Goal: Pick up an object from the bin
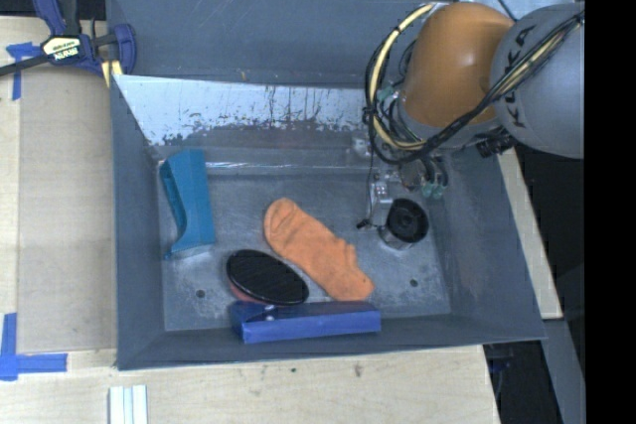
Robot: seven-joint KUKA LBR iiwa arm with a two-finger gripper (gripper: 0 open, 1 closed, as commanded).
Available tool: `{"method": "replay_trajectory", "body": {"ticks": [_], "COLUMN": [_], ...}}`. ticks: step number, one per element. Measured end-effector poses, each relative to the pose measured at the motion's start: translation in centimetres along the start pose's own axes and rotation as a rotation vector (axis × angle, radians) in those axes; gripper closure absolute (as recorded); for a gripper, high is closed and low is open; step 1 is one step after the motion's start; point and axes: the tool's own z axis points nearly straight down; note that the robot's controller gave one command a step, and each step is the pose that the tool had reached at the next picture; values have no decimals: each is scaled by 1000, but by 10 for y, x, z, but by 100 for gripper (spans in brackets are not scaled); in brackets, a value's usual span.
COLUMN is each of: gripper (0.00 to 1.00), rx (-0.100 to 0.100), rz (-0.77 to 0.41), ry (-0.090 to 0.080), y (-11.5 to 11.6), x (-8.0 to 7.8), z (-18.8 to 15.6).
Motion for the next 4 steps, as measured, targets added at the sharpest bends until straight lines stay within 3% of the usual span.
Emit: {"method": "replay_trajectory", "body": {"ticks": [1,2,3,4], "gripper": [0,0,0,0], "rx": [0,-1,-1,-1], "rz": [0,161,257,232], "ry": [-8,-12,-6,-11], "y": [0,18,20,31], "x": [-2,44,62,59], "z": [-5,52,51,41]}}
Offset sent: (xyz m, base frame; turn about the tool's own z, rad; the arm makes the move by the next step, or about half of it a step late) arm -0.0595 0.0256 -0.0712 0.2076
